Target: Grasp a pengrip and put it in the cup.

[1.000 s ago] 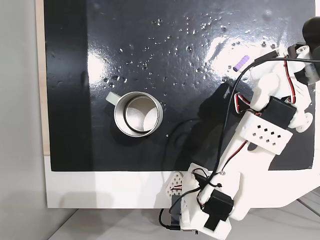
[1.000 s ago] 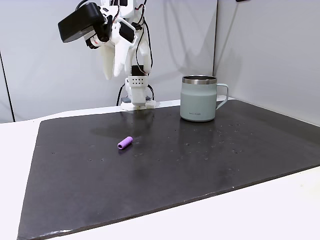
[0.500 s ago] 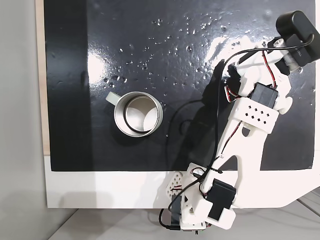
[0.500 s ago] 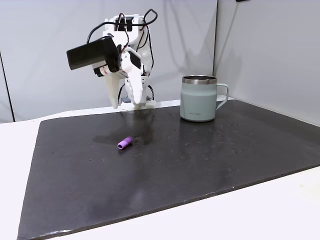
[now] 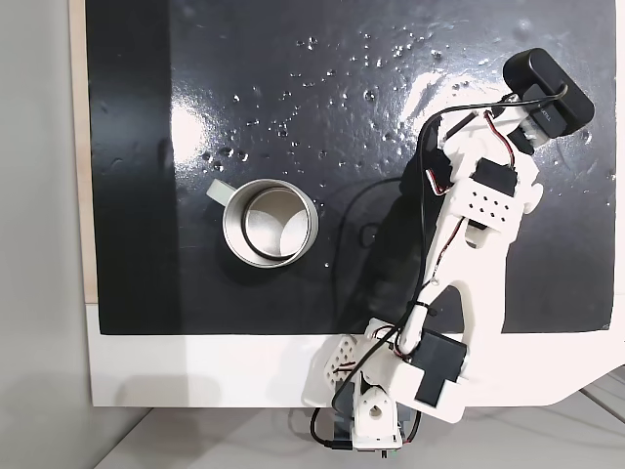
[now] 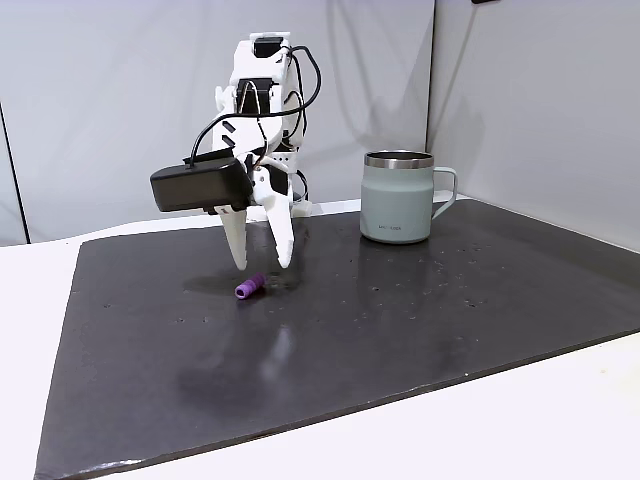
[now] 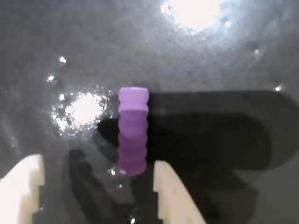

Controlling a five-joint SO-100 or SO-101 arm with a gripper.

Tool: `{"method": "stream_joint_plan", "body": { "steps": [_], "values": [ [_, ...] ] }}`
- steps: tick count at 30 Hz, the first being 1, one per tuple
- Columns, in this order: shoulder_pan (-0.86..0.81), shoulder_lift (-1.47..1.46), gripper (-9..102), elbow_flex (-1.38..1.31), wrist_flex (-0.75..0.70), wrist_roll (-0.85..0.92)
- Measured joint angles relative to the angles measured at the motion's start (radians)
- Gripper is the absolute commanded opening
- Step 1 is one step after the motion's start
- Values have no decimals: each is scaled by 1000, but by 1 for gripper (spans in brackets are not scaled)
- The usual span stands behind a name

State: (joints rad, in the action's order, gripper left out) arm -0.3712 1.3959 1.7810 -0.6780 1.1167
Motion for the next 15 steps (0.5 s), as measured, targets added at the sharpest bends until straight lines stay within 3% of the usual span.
{"method": "stream_joint_plan", "body": {
  "steps": [8, 15],
  "values": [
    [-12, -101, 27, -5, 71, 34],
    [-20, -152, 13, -52, 83, 35]
  ]
}}
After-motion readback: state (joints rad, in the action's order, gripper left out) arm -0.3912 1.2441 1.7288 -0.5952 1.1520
